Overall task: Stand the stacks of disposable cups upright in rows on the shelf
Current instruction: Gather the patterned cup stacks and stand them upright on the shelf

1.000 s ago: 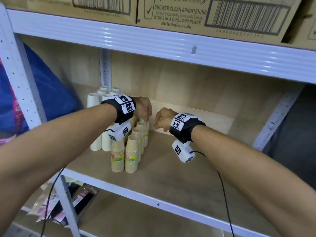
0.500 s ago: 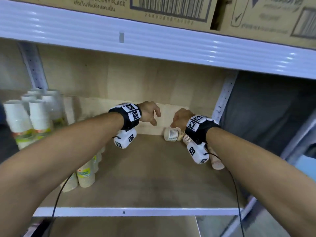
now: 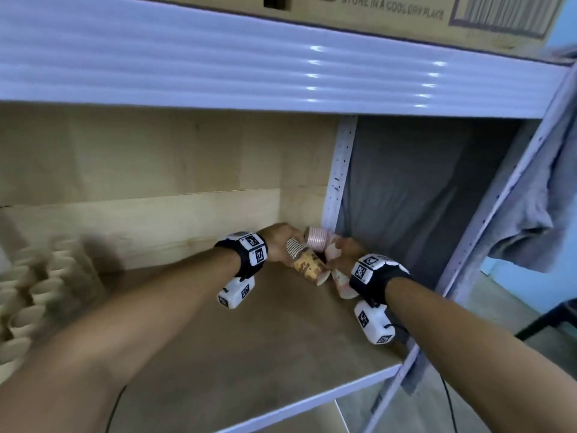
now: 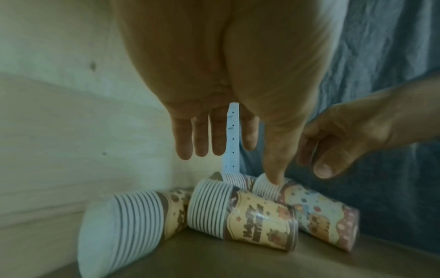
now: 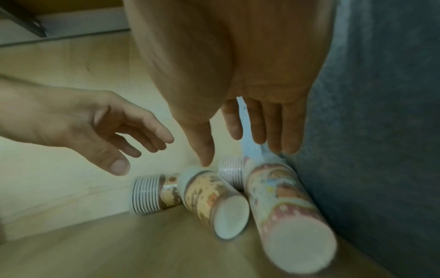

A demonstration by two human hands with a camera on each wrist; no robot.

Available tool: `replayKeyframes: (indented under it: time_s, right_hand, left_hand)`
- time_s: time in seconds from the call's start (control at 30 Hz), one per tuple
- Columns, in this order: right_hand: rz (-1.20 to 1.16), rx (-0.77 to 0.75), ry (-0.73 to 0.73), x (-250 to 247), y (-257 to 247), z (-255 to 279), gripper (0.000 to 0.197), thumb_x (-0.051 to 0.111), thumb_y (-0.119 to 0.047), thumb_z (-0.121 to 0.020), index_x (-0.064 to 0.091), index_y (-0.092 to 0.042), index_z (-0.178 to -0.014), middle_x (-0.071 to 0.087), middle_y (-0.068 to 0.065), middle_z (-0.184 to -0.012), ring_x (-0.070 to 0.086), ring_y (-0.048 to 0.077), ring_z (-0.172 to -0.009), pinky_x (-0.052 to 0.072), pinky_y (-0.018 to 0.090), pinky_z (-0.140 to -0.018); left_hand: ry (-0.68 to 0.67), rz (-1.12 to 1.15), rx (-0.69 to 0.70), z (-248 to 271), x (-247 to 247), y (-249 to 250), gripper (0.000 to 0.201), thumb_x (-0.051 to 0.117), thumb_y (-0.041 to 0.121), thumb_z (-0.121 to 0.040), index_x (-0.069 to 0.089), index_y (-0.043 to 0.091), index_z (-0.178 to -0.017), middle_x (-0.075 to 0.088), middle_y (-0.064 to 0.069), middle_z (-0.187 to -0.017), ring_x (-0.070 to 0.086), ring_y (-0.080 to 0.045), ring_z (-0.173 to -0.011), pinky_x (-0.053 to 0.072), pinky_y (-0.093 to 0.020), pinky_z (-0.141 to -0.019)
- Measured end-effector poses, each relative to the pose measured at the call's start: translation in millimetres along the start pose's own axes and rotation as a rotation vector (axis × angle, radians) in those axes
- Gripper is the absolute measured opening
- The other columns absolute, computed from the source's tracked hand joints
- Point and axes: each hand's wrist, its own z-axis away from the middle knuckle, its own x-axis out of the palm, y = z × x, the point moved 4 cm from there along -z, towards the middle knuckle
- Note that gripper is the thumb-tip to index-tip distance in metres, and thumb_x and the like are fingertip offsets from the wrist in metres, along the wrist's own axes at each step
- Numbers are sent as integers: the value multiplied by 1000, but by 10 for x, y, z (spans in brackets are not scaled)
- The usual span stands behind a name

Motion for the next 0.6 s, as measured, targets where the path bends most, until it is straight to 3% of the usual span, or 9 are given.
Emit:
replayKeyframes:
  time_s: [0.13, 0.27, 0.43, 0.6]
  right_hand:
    - [-104, 80, -27, 279, 247, -168, 66, 71, -26, -84, 42, -8, -140, 49, 13, -139, 50, 30, -127, 40, 32, -103]
    - [-133, 162, -3, 503, 433, -262, 73, 64, -43, -81, 37, -18, -144, 42, 7, -146, 46, 25, -131, 37, 30, -107]
    - [-132, 217, 56, 633, 526, -229, 85, 68, -32, -79, 23, -18, -149, 35, 10, -144, 45, 29, -129, 40, 35, -106]
    - [-193, 209, 86, 730, 598, -222, 86, 68, -34, -81, 19, -23, -150, 37, 11, -141, 48, 31, -126, 41, 36, -101]
  left_hand:
    - [11, -47, 50, -323, 286, 52, 67, 87, 28, -63, 61, 30, -125, 57, 4, -120, 57, -18, -105, 49, -31, -88]
    - [-1, -94, 109, -535, 470, 102, 67, 84, 36, -62, 60, 34, -125, 58, 6, -119, 57, -18, -108, 45, -27, -86]
    - [-14, -188, 147, -664, 548, 95, 65, 83, 30, -69, 59, 31, -129, 57, 3, -129, 54, -19, -117, 41, -27, -95]
    - [-17, -333, 225, -703, 599, 154, 66, 80, 35, -65, 58, 37, -127, 55, 7, -130, 50, -19, -123, 37, -37, -104]
